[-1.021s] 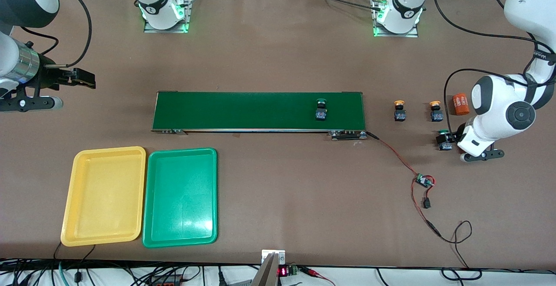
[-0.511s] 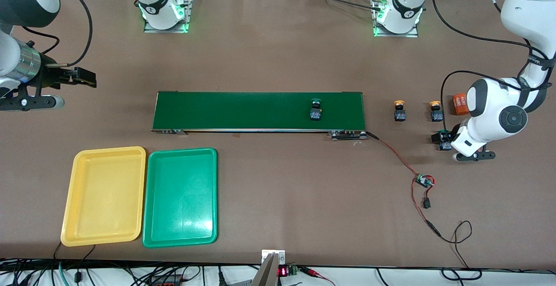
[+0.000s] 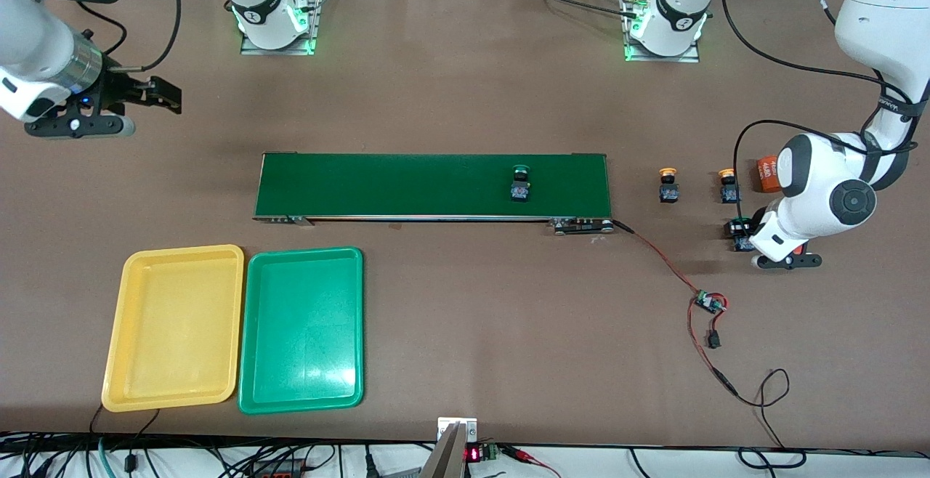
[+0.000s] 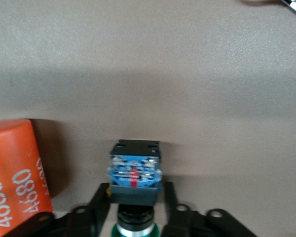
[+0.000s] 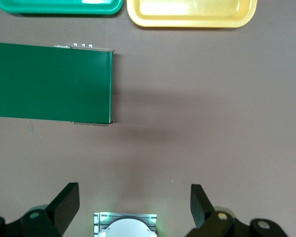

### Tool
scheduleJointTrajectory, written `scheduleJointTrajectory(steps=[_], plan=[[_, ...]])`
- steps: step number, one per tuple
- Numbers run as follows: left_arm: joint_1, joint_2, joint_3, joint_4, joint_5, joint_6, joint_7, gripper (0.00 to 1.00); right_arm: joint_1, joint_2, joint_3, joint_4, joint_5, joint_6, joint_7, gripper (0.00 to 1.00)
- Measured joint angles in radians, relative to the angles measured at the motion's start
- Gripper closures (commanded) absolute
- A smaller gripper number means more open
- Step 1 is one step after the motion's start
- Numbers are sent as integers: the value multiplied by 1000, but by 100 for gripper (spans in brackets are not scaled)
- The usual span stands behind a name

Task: Sort buttons by color to trays
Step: 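Place the button on the belt while the right gripper reaches the belt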

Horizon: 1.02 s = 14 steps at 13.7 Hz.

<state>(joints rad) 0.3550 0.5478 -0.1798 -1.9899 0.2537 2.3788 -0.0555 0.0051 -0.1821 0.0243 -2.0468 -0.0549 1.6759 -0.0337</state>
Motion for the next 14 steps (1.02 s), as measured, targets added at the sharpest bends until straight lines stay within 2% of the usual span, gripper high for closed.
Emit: scheduleJointTrajectory(steps=[3, 6, 10, 14], plan=[[-2, -15, -3, 15, 0, -1, 33, 98, 4, -40, 6, -74, 41, 57, 0, 0], [-55, -96, -15, 18, 0, -66, 53, 99, 30, -38, 13, -108, 101, 120, 1, 0], [-244, -241, -31, 10, -29, -200, -25, 99, 157, -1, 19, -123, 114, 215, 183, 0], [-415, -292, -62, -10, -184, -251, -160, 99, 279, 60, 24, -124, 109, 271, 340, 0]])
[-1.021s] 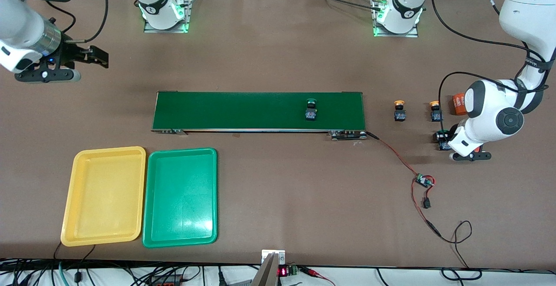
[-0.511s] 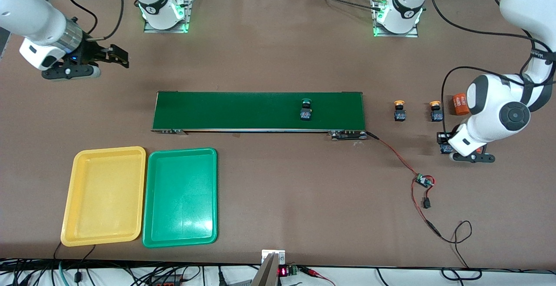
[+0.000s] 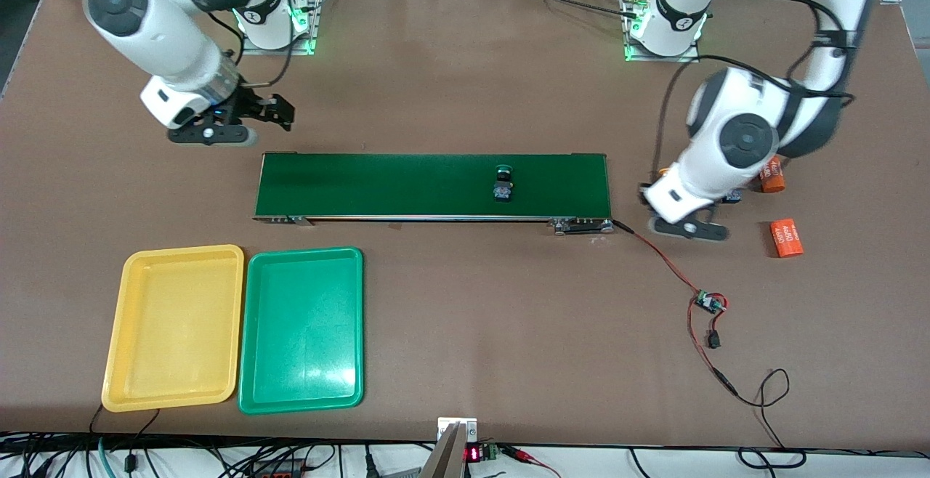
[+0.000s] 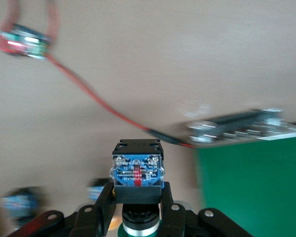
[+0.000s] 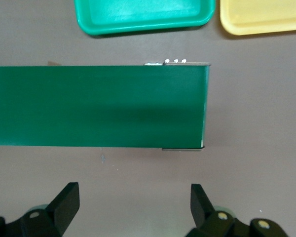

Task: Sort buttons by color to trays
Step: 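Place the button on the belt while the right gripper reaches the belt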

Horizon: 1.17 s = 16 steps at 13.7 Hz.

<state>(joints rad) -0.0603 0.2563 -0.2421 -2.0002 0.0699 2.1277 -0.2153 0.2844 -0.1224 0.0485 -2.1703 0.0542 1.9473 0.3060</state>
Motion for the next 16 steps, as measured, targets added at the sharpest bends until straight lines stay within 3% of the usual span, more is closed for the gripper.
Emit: scheduleJointTrajectory(steps=[4, 10, 11, 12, 13, 16], plan=[[-41, 18, -64, -21, -143, 1, -51, 100, 6, 24, -3, 1, -1, 15, 1, 0], [-150, 108, -71, -25, -164, 110, -192, 94, 6, 24, -6, 3, -1, 20, 4, 0], [-161, 122, -71, -28, -164, 128, -202, 80, 6, 24, -6, 3, -1, 21, 5, 0], [-166, 131, -71, -31, -164, 142, -207, 36, 6, 24, -6, 3, -1, 21, 6, 0], [-166, 137, -71, -33, -164, 148, -208, 0, 6, 24, -6, 3, -1, 25, 9, 0], [-165, 133, -69, -28, -164, 152, -208, 0, 15, 32, -5, 3, -1, 48, 24, 0]])
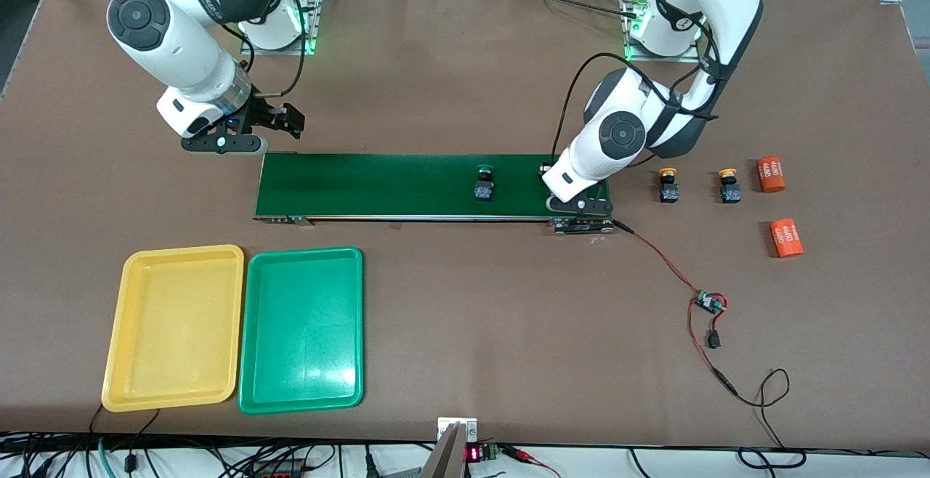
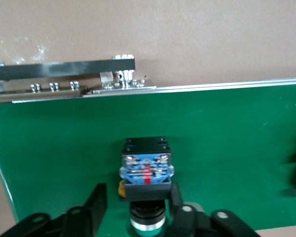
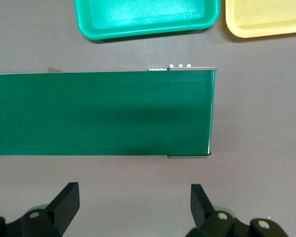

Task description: Sort buttons by color to trays

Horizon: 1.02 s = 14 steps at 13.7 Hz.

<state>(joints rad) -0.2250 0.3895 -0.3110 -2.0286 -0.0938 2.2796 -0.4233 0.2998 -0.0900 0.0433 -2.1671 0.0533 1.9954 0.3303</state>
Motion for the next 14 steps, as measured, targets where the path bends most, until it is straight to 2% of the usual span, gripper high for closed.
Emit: scheduleJointTrajectory(steps=[3, 6, 8, 12, 14], plan=[[17, -65, 9, 19, 0, -37, -1, 0, 72, 41, 2, 0, 0, 57, 72, 0], [137, -119, 24, 14, 0, -113, 16, 0, 153, 101, 5, 1, 0, 132, 167, 0], [275, -99, 30, -12, 1, -140, 151, 0, 205, 148, 5, 12, 0, 183, 240, 0], [367, -50, 33, -52, 1, -140, 272, 0, 270, 216, 5, 32, -1, 279, 363, 0], [401, -27, 33, -65, 30, -139, 324, 0, 299, 255, 5, 37, -32, 324, 389, 0]])
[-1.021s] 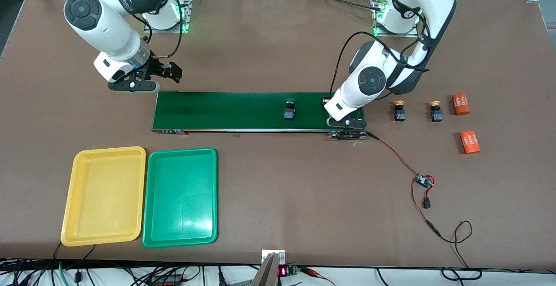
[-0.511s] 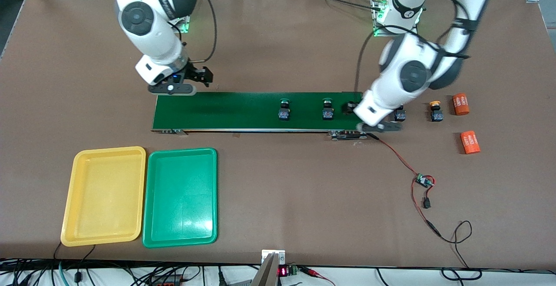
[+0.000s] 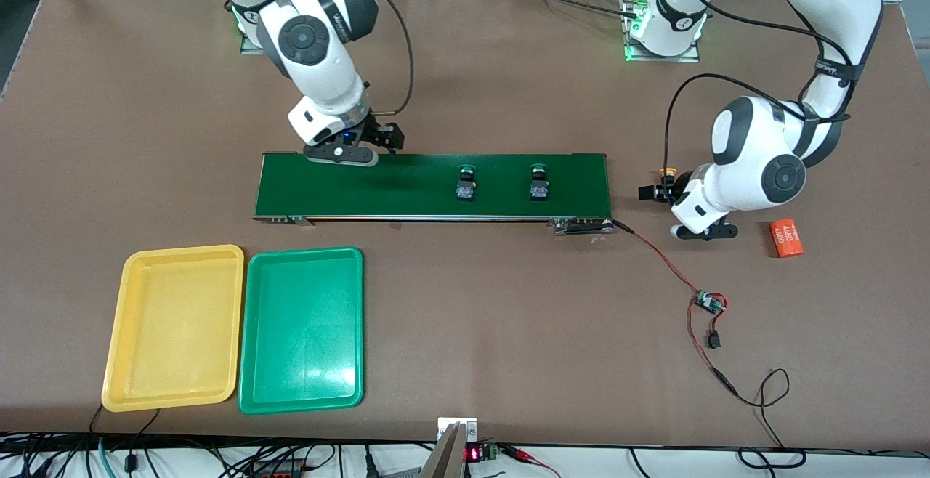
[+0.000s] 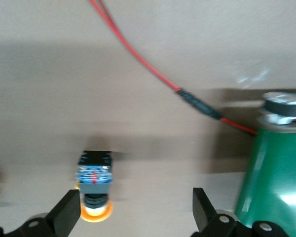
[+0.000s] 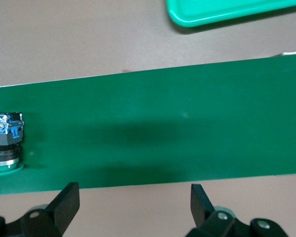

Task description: Sort buttons by color to trays

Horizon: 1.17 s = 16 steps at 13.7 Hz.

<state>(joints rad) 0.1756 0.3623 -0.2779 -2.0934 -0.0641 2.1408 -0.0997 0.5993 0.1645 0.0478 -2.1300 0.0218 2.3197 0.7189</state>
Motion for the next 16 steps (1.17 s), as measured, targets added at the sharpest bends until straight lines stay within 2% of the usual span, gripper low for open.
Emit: scheduleJointTrajectory(steps=[4, 9, 13, 15, 16], plan=[[39, 30, 0, -13, 80, 3, 12, 0, 26, 53, 0, 6, -33, 62, 15, 0], [46, 48, -1, -101, 83, 125, 14, 1, 26, 65, -2, 25, -33, 75, 100, 0], [46, 55, -2, -122, 83, 140, 15, 32, 45, 88, -1, 28, -34, 92, 127, 0], [46, 55, -2, -133, 83, 140, 16, 64, 53, 100, -1, 35, -34, 93, 128, 0], [46, 55, -2, -136, 83, 140, 16, 75, 54, 106, -1, 38, -34, 93, 129, 0]])
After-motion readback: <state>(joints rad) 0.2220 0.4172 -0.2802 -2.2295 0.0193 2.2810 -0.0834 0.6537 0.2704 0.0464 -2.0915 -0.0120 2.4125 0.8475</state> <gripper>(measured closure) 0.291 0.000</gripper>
